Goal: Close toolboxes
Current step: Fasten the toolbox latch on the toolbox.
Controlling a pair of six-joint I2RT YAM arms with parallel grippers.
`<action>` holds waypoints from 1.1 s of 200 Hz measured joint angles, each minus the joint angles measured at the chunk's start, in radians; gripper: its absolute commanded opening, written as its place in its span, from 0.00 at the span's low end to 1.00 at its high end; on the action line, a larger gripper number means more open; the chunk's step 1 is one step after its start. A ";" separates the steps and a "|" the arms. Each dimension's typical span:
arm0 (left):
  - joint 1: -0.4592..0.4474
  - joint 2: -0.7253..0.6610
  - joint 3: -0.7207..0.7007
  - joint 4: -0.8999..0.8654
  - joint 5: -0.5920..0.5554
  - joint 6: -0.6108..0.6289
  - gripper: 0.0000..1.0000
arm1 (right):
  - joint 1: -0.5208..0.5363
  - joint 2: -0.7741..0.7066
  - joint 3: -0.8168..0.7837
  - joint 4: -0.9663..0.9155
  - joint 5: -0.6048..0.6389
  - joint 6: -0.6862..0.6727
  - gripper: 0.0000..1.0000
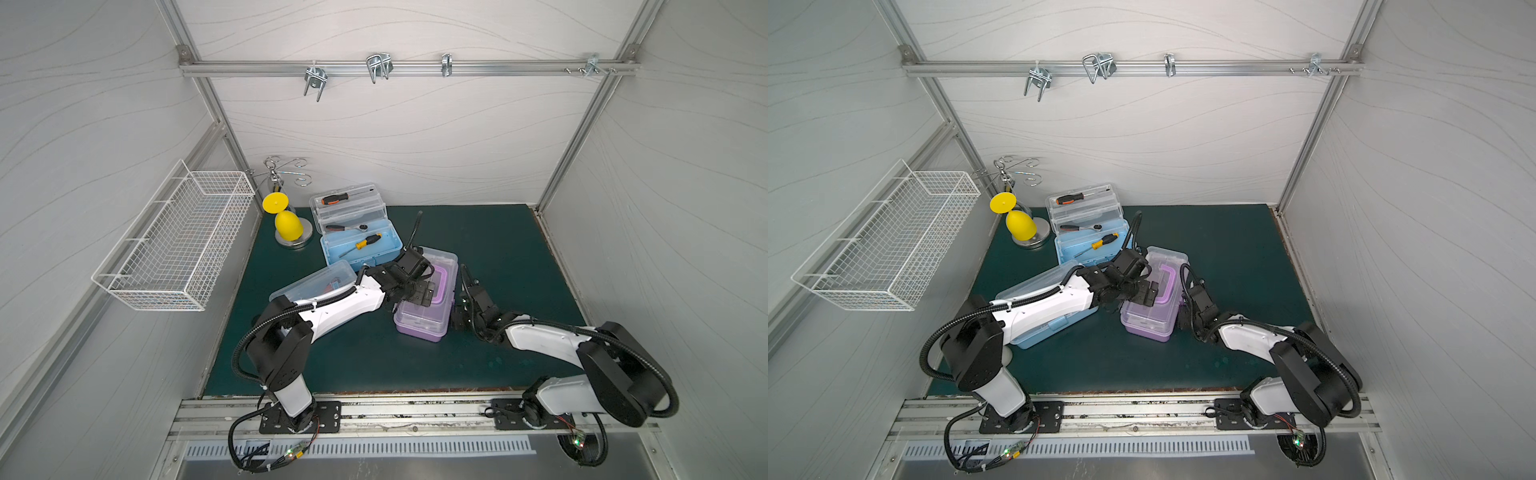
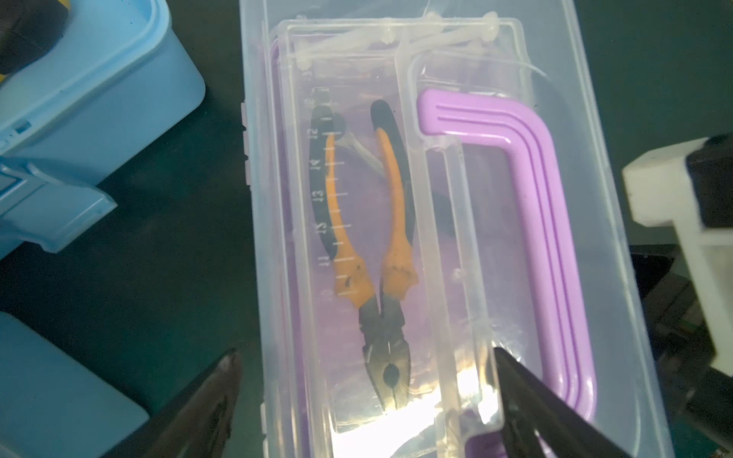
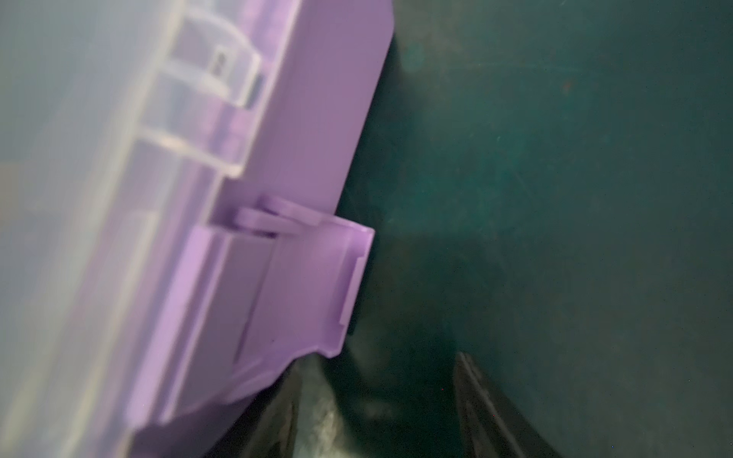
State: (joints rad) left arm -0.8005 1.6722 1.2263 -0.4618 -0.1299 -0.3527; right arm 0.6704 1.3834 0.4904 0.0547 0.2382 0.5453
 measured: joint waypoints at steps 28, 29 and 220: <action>0.007 -0.002 -0.001 -0.003 0.000 0.000 0.97 | 0.014 0.038 0.002 0.064 0.042 0.001 0.59; 0.008 -0.002 -0.001 -0.003 0.000 0.000 0.97 | 0.014 0.039 0.002 0.066 0.043 0.002 0.59; 0.028 -0.009 -0.005 -0.003 0.006 0.010 0.97 | 0.037 -0.014 -0.157 0.329 0.016 -0.022 0.66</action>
State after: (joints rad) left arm -0.7723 1.6630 1.2217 -0.4644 -0.1242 -0.3428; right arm 0.7078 1.3693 0.3336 0.3840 0.2543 0.5232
